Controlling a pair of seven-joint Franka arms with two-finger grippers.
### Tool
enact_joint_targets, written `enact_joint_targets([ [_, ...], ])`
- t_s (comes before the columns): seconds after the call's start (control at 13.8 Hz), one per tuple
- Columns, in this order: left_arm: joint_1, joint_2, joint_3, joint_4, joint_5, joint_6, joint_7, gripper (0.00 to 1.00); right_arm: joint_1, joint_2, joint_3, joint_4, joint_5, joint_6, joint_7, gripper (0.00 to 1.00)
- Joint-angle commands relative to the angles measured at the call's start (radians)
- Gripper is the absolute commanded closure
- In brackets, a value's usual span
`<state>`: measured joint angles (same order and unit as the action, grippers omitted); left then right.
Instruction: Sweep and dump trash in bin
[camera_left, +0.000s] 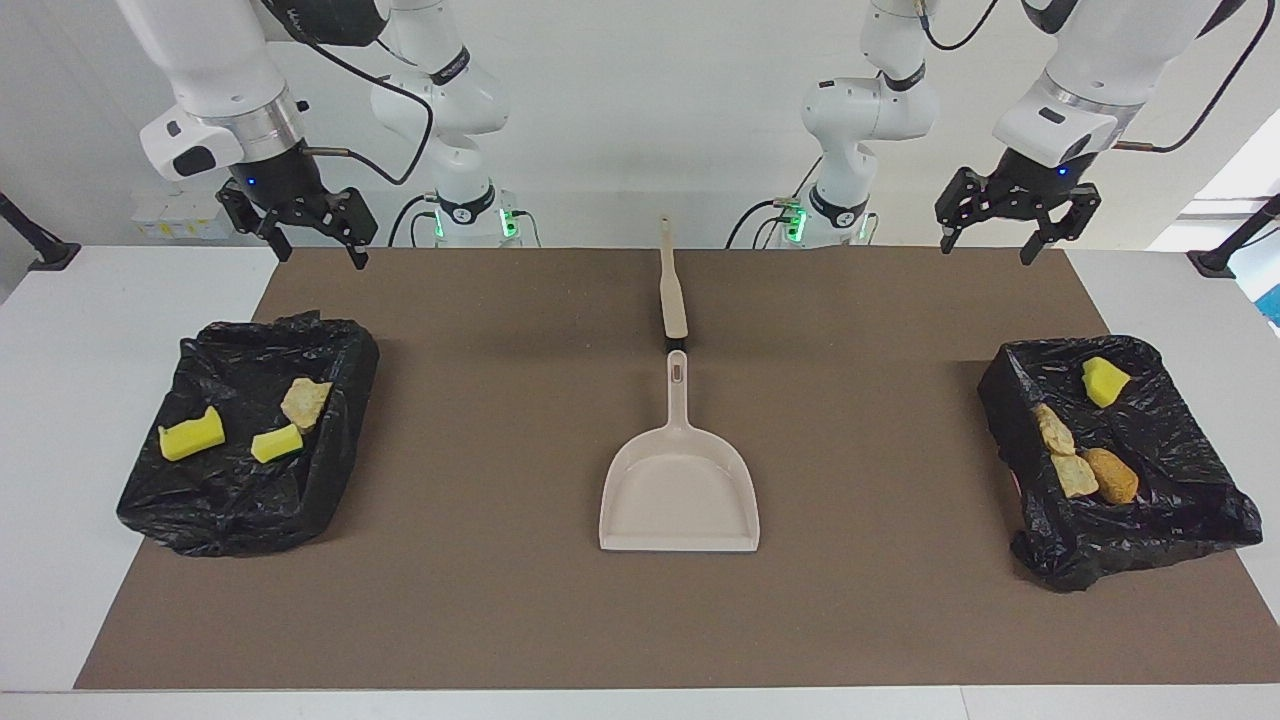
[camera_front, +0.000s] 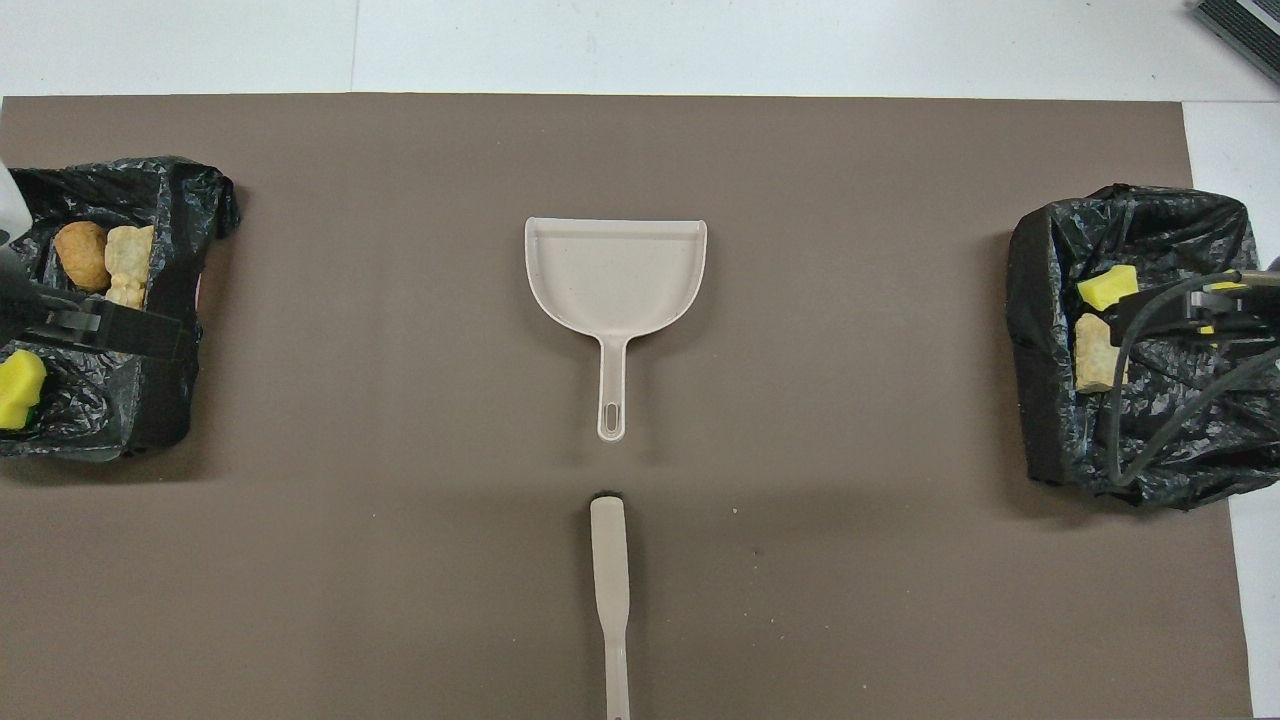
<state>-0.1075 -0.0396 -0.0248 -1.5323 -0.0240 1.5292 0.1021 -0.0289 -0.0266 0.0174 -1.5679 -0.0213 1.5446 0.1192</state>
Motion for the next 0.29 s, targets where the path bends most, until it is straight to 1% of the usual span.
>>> enact_joint_targets([
  [0.0, 0.018, 0.004, -0.006, 0.014, -0.008, -0.015, -0.012, 0.00, -0.005, -0.018, 0.001, -0.015, 0.012, -0.008, 0.010, 0.00],
  [0.22, 0.035, 0.003, -0.006, 0.008, -0.007, -0.023, -0.012, 0.00, -0.005, -0.018, 0.001, -0.015, 0.012, -0.008, 0.008, 0.00],
])
